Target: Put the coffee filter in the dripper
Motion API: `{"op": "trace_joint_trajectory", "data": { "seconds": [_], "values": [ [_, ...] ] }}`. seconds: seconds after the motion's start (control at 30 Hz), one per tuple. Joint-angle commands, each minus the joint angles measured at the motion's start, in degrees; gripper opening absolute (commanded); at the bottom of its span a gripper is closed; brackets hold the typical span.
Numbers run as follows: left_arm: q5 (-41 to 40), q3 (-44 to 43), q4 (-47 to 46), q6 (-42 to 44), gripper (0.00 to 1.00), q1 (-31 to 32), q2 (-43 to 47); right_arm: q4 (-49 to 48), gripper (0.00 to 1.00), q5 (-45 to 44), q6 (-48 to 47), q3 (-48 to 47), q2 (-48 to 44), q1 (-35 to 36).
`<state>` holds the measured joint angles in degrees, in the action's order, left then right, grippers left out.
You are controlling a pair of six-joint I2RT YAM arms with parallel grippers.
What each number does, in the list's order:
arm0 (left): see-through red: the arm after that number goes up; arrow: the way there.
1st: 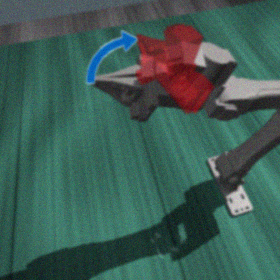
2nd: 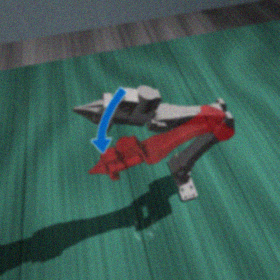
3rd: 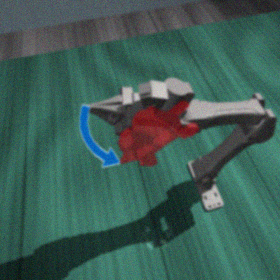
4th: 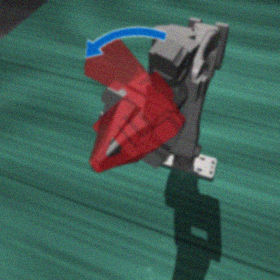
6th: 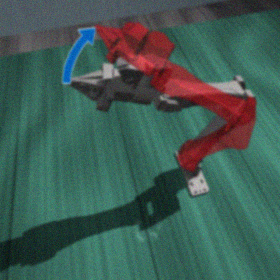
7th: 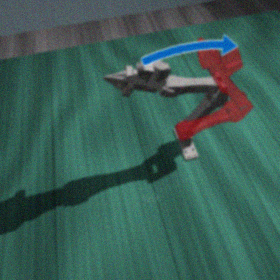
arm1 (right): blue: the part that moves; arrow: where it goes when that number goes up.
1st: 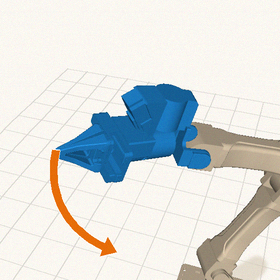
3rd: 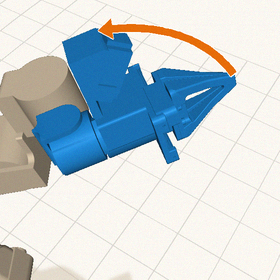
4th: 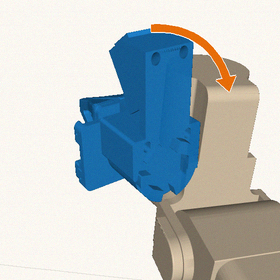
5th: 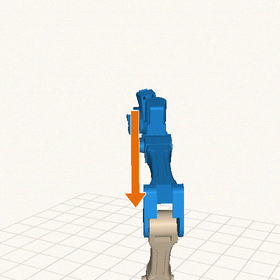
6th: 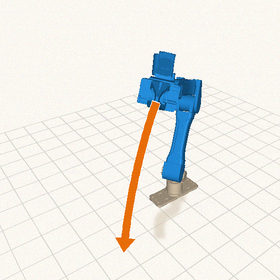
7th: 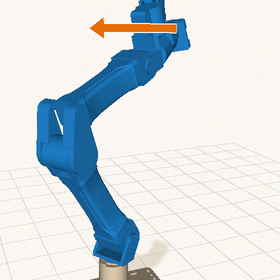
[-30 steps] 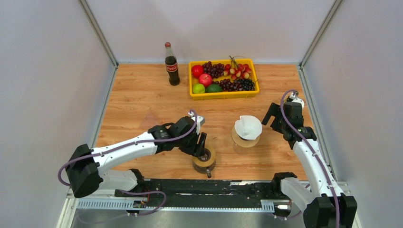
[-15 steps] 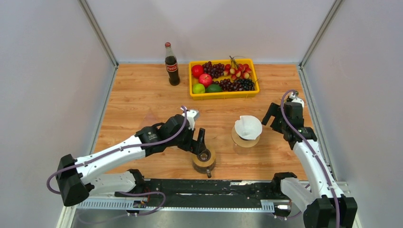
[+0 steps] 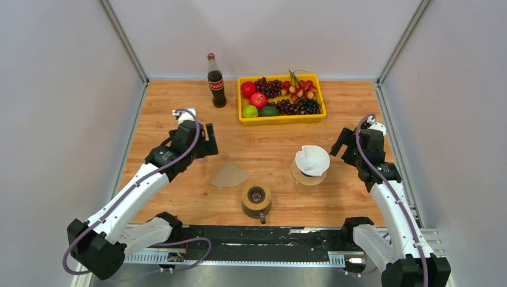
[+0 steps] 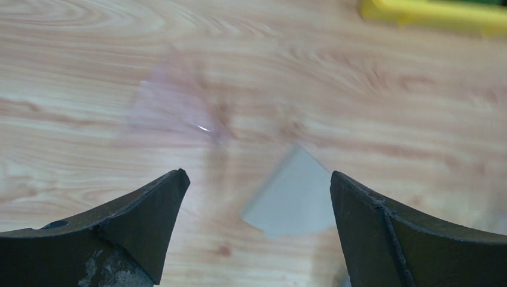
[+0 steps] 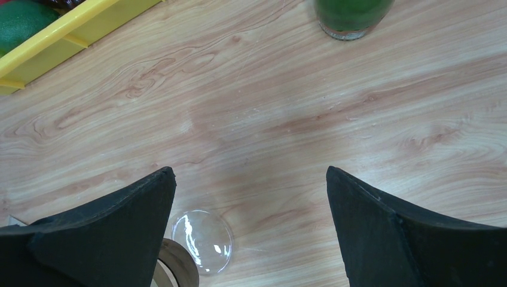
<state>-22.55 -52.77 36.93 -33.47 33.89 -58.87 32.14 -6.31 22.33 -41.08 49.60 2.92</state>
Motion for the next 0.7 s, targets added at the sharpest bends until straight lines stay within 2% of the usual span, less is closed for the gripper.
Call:
{"op": "trace_joint_trajectory", "data": {
  "seconds": [0.0,0.17,0.3,0.43,0.57,0.67],
  "values": [
    [1.7,-0.8,-6.5,3.5,1.0,-11.3,2.8,-2.6,1.0,0.8,-0.5,0.1,-0.4,-0.3],
    [13.4,0.6,-14.9,5.5,1.0,-26.3,1.5,-2.6,1.0,1.5,-0.7,0.2,-0.4,-0.3],
    [24.3,1.6,-18.7,7.3,1.0,-34.0,-3.0,-2.6,1.0,1.6,-0.9,0.2,-0.5,-0.3],
    [30.6,3.0,-20.7,8.1,1.0,-37.8,-6.6,-2.6,1.0,1.8,-1.1,0.2,-0.5,-0.3],
    [32.3,4.0,-21.2,7.9,1.0,-39.3,-10.0,-2.6,1.0,1.7,-1.1,0.0,-0.2,-0.3],
    [36.2,5.1,-22.3,7.3,0.96,-40.1,-13.1,-2.7,1.0,1.9,-1.1,0.1,-0.4,-0.3]
  ]
}}
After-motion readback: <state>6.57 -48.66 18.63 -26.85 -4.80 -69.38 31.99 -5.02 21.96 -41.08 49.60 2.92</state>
